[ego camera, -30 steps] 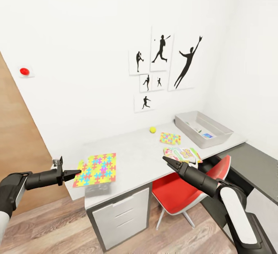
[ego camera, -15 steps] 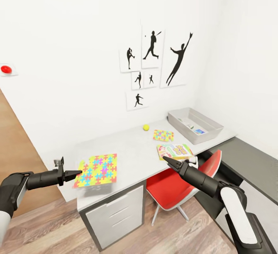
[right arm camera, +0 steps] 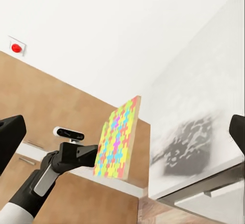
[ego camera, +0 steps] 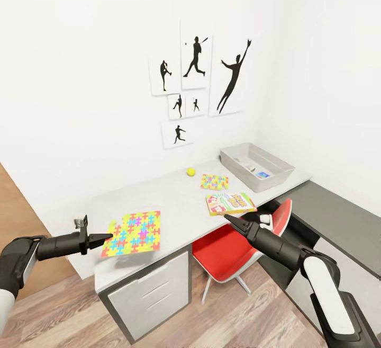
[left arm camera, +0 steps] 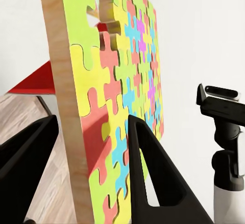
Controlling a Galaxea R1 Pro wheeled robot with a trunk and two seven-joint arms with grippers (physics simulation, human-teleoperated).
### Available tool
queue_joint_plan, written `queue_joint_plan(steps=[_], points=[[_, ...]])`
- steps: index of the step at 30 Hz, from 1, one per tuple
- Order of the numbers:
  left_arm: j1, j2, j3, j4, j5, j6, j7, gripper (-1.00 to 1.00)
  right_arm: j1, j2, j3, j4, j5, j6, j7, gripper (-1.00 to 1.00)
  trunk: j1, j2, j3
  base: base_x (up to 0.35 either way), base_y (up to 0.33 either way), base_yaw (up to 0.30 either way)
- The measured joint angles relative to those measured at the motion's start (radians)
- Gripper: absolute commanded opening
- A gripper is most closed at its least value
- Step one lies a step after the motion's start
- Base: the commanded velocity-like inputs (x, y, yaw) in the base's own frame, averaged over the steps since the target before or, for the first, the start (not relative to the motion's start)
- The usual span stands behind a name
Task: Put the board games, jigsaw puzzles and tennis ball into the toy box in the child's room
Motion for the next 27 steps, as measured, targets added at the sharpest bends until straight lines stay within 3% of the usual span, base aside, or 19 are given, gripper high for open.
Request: queue_joint_plan(steps=[27], points=[[0.000, 0.004, 0.009, 0.000, -0.001, 0.000, 0.000, -1.00, 0.000, -0.008, -0.045, 0.001, -0.003, 0.002, 0.000, 1.00, 0.000, 0.000, -0.036, 0.067, -0.059, -0.139]])
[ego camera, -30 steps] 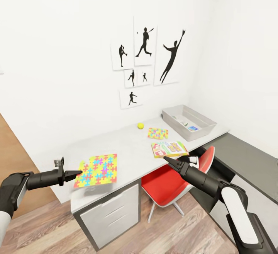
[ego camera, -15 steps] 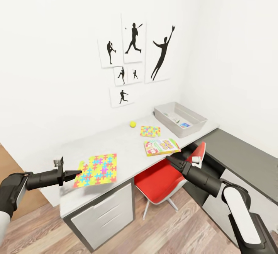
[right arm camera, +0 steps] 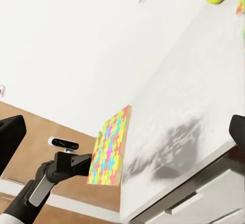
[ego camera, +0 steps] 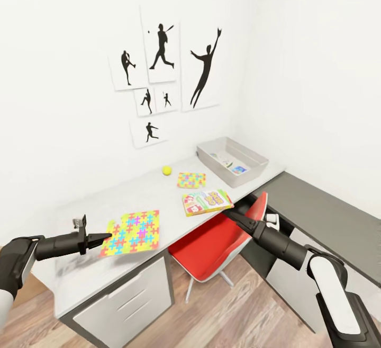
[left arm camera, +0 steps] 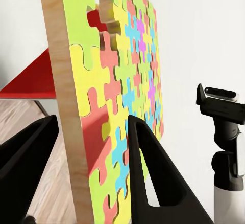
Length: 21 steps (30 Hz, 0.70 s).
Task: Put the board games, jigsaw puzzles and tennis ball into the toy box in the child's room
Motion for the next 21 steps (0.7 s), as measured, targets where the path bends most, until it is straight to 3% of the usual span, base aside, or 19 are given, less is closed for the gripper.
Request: queue_joint_plan(steps=[14, 21], points=[[0.000, 0.000, 0.000, 0.000, 0.000, 0.000, 0.000, -1.00, 0.000, 0.000, -0.002, 0.000, 0.003, -0.002, 0.000, 1.00, 0.000, 0.000, -0.019, 0.123, -0.024, -0.139], [0.000, 0.001, 0.002, 0.000, 0.001, 0.000, 0.000, -1.00, 0.000, -0.001, -0.046, 0.003, 0.003, 0.001, 0.001, 1.00, 0.000, 0.000, -0.028, 0.260, 0.000, -0.140]])
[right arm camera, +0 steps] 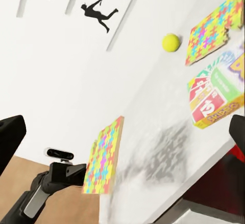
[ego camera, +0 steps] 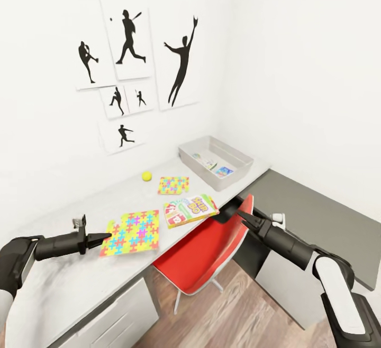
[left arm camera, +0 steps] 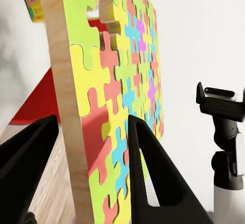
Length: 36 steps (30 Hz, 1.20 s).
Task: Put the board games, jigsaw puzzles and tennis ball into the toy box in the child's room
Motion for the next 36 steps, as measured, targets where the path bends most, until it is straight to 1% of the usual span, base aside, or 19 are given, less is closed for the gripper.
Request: queue_joint_plan(steps=[3, 5, 6, 7, 9, 11, 13, 15, 18, 25, 33, 36], points=[[0.000, 0.003, 0.001, 0.000, 0.001, 0.000, 0.000, -1.00, 0.000, -0.001, -0.026, 0.001, -0.003, 0.003, 0.011, 1.00, 0.000, 0.000, -0.004, 0.108, 0.000, -0.140], [0.000, 0.004, 0.001, -0.001, 0.002, 0.000, 0.000, -1.00, 0.000, -0.002, -0.040, 0.001, -0.005, 0.007, 0.035, 1.00, 0.000, 0.000, -0.007, 0.049, 0.000, -0.140], [0.000, 0.004, 0.001, -0.005, 0.002, 0.000, 0.000, -1.00, 0.003, -0.002, -0.051, 0.000, -0.006, 0.009, 0.065, 1.00, 0.000, 0.000, -0.008, 0.020, 0.000, -0.140], [0.001, 0.005, 0.001, -0.022, 0.004, 0.000, 0.000, -1.00, 0.016, -0.007, -0.071, -0.003, -0.006, 0.010, 0.129, 1.00, 0.000, 0.000, -0.009, 0.013, 0.000, -0.140], [0.004, 0.005, 0.001, -0.067, 0.008, 0.002, 0.000, -1.00, 0.036, -0.013, -0.102, -0.002, 0.001, 0.009, 0.221, 1.00, 0.000, 0.000, -0.012, 0.007, 0.000, -0.140], [0.008, 0.004, 0.000, -0.115, 0.023, 0.004, -0.001, -1.00, 0.044, -0.022, -0.135, 0.000, 0.003, 0.008, 0.273, 1.00, 0.000, 0.000, -0.014, 0.003, 0.000, -0.140], [0.011, 0.004, -0.002, -0.140, 0.048, 0.005, -0.002, -1.00, 0.048, -0.033, -0.159, 0.001, 0.005, 0.008, 0.296, 1.00, 0.000, 0.000, -0.017, 0.001, 0.000, -0.140], [0.012, 0.003, -0.003, -0.151, 0.066, 0.006, -0.003, -1.00, 0.051, -0.039, -0.169, 0.001, 0.006, 0.008, 0.306, 1.00, 0.000, 0.000, -0.020, 0.000, 0.000, -0.140], [0.013, 0.003, -0.004, -0.156, 0.075, 0.006, -0.004, -1.00, 0.052, -0.043, -0.175, 0.002, 0.006, 0.004, 0.309, 1.00, 0.000, 0.000, -0.024, 0.000, 0.000, -0.140], [0.014, 0.003, -0.004, -0.160, 0.079, 0.006, -0.003, -1.00, 0.052, -0.044, -0.178, 0.033, 0.007, -0.002, 0.306, 1.00, 0.000, 0.000, -0.030, 0.000, -0.079, -0.076], [0.014, 0.003, -0.004, -0.161, 0.079, 0.004, -0.003, -1.00, 0.052, -0.043, -0.178, 0.037, 0.008, -0.006, 0.303, 1.00, 0.000, 0.000, -0.031, 0.000, -0.063, -0.003], [0.014, 0.003, -0.004, -0.160, 0.081, 0.004, -0.003, -1.00, 0.052, -0.042, -0.178, 0.037, 0.007, -0.006, 0.303, 1.00, 0.000, 0.000, -0.031, 0.000, -0.176, 0.000]])
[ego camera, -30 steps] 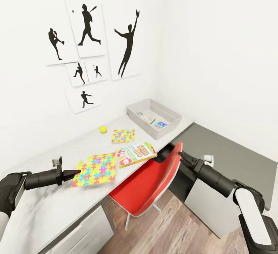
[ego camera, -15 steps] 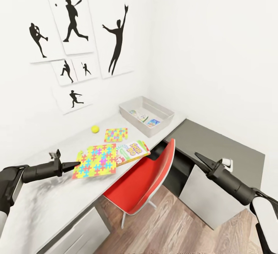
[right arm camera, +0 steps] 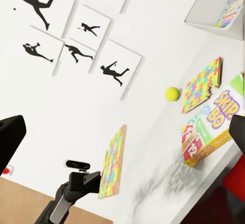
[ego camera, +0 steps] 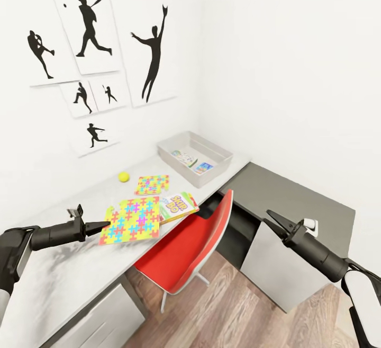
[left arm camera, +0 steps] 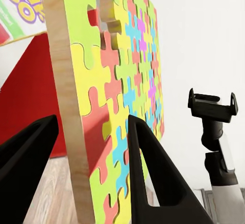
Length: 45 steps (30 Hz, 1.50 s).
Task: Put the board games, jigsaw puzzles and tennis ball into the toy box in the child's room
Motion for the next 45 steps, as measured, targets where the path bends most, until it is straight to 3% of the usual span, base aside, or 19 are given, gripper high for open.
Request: queue_joint_plan(steps=[18, 34, 40, 45], points=[[0.000, 0.000, 0.000, 0.000, 0.000, 0.000, 0.000, -1.00, 0.000, 0.002, 0.000, -0.001, 0.000, 0.000, 0.001, 1.00, 0.000, 0.000, 0.000, 0.042, -0.067, -0.009], [0.000, 0.001, 0.001, 0.000, 0.000, -0.001, 0.000, -1.00, 0.000, 0.005, 0.000, -0.001, 0.001, 0.000, 0.002, 1.00, 0.000, 0.000, 0.011, 0.047, -0.003, -0.228], [0.000, 0.002, 0.004, 0.000, 0.000, -0.001, 0.000, -1.00, 0.000, 0.007, 0.002, -0.001, 0.002, -0.034, 0.002, 1.00, 0.000, 0.000, 0.018, 0.000, 0.000, -0.216], [0.000, 0.019, 0.004, 0.000, 0.000, -0.001, 0.000, -1.00, 0.000, 0.008, 0.004, -0.001, 0.002, -0.040, 0.004, 1.00, 0.000, 0.000, 0.024, 0.000, 0.000, -0.216]])
